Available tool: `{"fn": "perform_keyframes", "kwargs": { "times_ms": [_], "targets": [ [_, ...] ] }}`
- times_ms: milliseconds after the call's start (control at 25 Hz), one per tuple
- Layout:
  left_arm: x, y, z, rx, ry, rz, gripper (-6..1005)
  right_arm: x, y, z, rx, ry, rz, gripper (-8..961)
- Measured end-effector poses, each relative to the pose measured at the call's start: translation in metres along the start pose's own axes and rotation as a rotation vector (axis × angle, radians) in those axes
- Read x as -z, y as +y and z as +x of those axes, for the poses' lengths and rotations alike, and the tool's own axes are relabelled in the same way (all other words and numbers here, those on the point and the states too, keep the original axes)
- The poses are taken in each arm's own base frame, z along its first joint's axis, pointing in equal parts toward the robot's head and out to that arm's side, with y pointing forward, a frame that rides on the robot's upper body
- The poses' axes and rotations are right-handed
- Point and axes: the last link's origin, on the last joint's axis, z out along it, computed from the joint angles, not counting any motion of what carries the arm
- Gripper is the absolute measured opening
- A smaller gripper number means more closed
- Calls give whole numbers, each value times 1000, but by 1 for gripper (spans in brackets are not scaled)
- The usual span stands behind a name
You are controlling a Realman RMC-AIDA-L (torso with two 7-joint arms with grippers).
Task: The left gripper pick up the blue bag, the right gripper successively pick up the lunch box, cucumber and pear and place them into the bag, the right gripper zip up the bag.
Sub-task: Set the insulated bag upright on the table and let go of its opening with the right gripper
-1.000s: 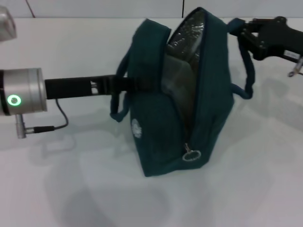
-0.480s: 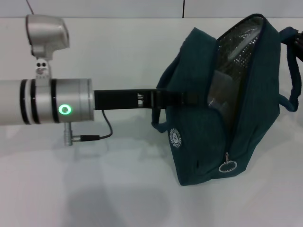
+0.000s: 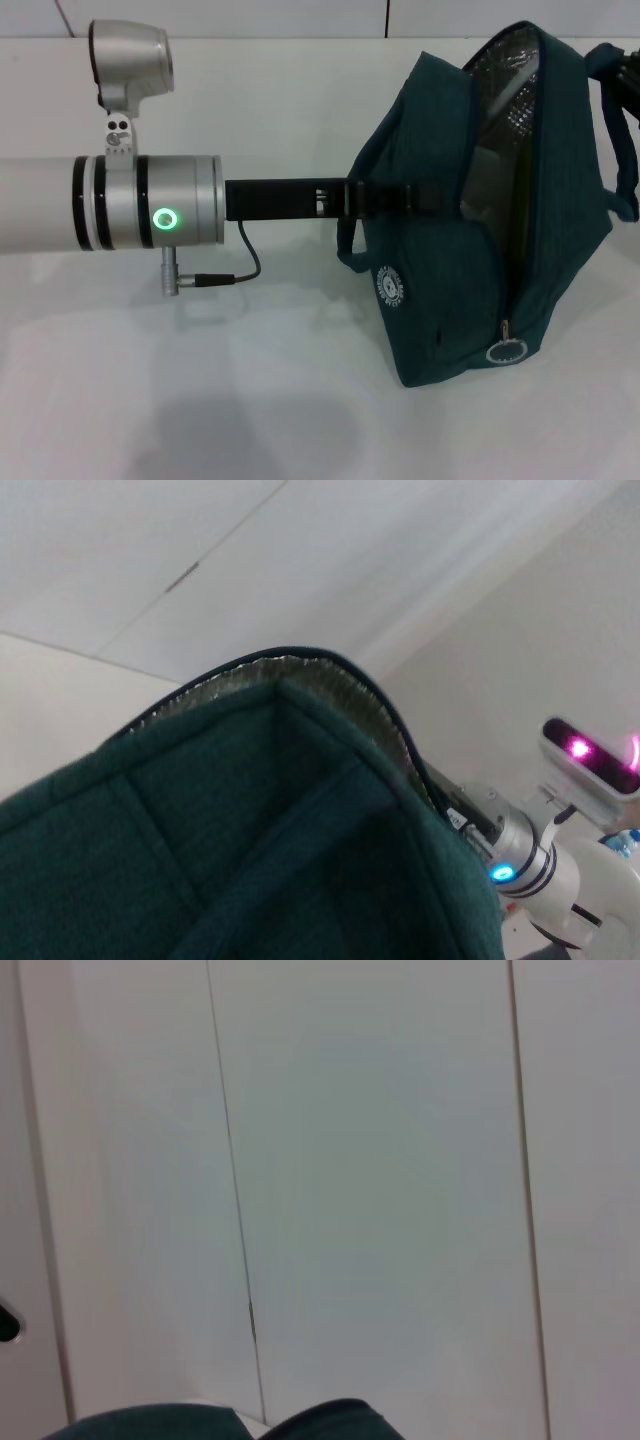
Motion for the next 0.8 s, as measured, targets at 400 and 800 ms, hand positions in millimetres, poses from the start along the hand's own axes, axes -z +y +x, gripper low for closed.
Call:
{"fn": "perform_keyframes", "kwargs": {
  "times_ms": [400,800],
  "targets": [
    [11,-7,-6,15,48,30,51,-7,6,9,-11,44,-27,166],
    [14,-9,-8,22,64,43,52,2,8,10,-19,31,-25,201]
  ]
}}
